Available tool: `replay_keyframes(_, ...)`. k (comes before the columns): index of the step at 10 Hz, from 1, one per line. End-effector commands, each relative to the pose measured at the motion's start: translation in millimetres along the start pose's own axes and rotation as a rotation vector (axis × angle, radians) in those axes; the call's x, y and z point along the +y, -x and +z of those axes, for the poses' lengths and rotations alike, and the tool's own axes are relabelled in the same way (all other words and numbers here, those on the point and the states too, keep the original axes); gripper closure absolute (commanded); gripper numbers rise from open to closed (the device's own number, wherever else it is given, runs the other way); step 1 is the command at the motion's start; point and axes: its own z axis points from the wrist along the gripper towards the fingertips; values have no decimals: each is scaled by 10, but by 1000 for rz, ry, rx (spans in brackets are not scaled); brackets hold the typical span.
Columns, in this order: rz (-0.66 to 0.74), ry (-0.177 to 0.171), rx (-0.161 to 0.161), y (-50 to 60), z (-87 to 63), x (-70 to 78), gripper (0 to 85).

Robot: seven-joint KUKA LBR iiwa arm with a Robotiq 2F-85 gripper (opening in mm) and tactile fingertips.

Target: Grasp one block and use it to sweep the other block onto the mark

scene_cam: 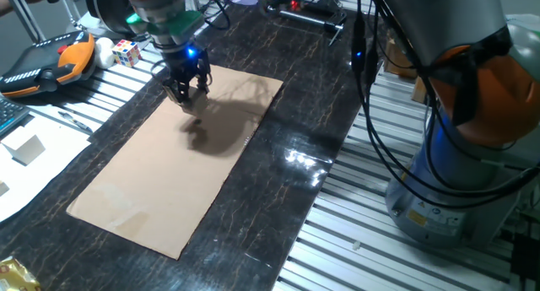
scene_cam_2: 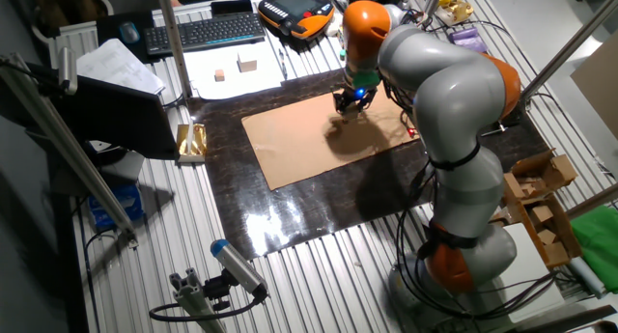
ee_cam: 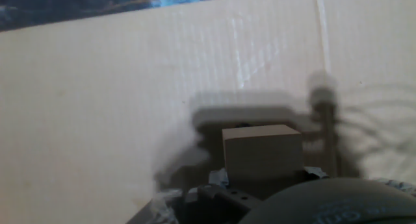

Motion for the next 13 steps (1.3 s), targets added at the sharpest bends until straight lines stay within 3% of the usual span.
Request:
replay_keyframes(1,-2,6,1,-5,47,-34,840)
replay_keyframes(6,6,18,12,-3,90,-34,840)
replay_keyframes(9,24,43,-10,137,276,-7,840)
replay_keyframes(11,28,58,-4,159,289,29,830)
replay_keyframes(13,40,48,-21,176,310,35,697)
